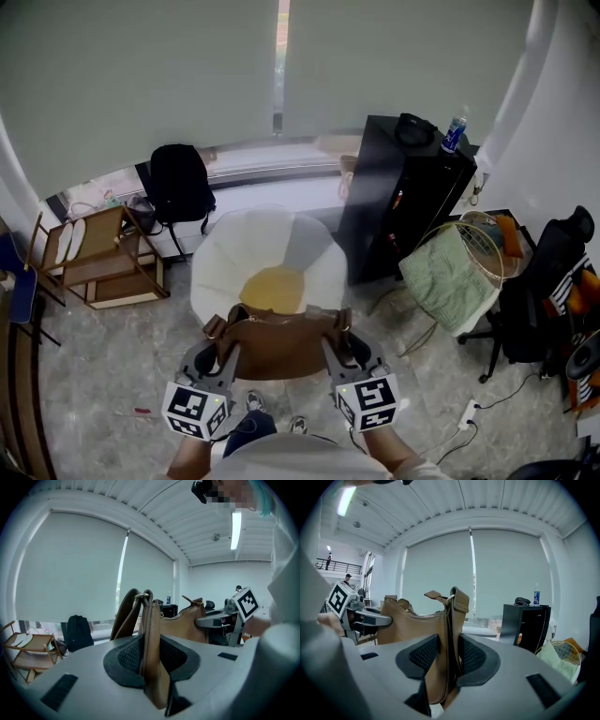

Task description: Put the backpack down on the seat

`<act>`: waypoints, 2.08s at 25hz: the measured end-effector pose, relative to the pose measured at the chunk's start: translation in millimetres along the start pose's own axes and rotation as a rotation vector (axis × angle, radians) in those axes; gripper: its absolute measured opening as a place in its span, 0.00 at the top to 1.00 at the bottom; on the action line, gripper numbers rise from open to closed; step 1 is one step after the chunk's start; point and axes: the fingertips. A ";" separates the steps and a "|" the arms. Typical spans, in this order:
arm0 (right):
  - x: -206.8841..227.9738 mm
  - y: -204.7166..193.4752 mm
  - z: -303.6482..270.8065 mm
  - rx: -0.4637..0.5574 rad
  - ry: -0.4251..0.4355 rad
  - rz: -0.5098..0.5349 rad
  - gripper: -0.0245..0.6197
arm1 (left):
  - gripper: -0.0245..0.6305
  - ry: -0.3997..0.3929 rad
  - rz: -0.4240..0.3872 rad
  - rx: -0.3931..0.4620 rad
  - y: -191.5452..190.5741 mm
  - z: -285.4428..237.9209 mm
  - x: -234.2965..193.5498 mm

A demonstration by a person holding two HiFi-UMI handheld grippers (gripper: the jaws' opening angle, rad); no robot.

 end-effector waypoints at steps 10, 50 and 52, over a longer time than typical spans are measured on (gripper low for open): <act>-3.6 22.9 -69.6 0.039 -0.083 0.001 0.72 | 0.81 -0.087 -0.032 0.035 24.4 -45.2 -71.8; 115.0 10.3 -228.4 -0.013 0.014 -0.027 0.72 | 0.81 0.002 0.019 0.002 20.2 -218.0 -137.8; 109.4 11.5 -241.3 -0.013 -0.010 -0.026 0.72 | 0.81 -0.022 0.018 0.004 21.4 -222.7 -154.4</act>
Point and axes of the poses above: the fingertips, and each gripper's own axes: z backward along the fingers, x to its right, y out of its top, and after that the axes turned 11 degrees about x, right-handed
